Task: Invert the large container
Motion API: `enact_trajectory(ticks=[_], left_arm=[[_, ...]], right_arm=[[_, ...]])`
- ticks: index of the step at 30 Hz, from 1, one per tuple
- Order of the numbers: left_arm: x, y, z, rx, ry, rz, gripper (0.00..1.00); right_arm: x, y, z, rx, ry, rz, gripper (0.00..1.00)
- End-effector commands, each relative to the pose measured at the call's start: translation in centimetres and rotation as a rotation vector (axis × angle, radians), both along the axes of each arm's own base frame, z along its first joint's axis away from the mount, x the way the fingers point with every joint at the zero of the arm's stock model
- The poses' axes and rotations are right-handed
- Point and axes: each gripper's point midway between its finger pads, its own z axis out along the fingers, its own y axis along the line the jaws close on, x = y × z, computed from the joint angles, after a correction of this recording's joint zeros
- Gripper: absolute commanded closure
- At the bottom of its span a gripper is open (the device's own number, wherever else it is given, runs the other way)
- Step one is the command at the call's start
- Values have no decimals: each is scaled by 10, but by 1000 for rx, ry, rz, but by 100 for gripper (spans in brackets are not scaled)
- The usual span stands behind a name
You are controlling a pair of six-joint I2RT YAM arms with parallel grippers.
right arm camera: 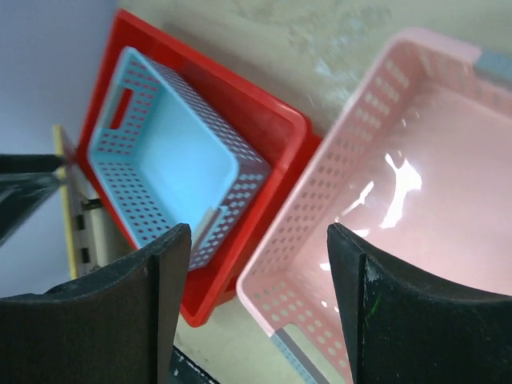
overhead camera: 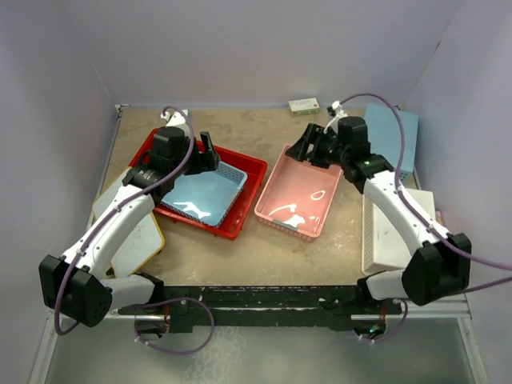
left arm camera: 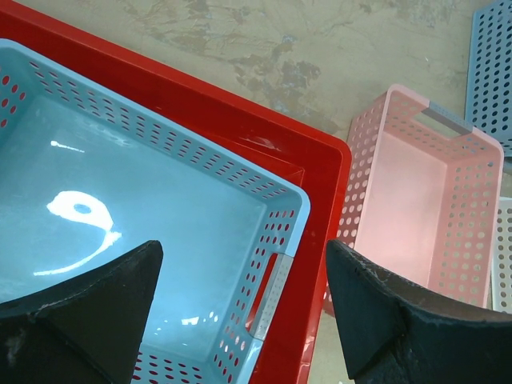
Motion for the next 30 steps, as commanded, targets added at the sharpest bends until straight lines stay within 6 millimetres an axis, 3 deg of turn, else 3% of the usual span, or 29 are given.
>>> enact_trajectory(ticks=[1, 6, 14, 23, 28, 30], left_arm=[[5, -5, 15, -45, -49, 2, 20], [4, -3, 14, -47, -46, 12, 20], [3, -2, 12, -50, -44, 16, 20], [-2, 4, 12, -25, -44, 30, 20], [-2, 5, 10, -19, -39, 31, 20], [-3, 5, 9, -18, -39, 29, 20]], right_arm=[[7, -1, -42, -75, 157, -154, 29], [9, 27, -54, -163, 178, -165, 23], [21, 38, -94, -444, 294, -331, 27], [22, 38, -140, -564, 415, -426, 39], [21, 38, -149, -566, 422, -421, 53], [19, 42, -150, -558, 429, -395, 64]])
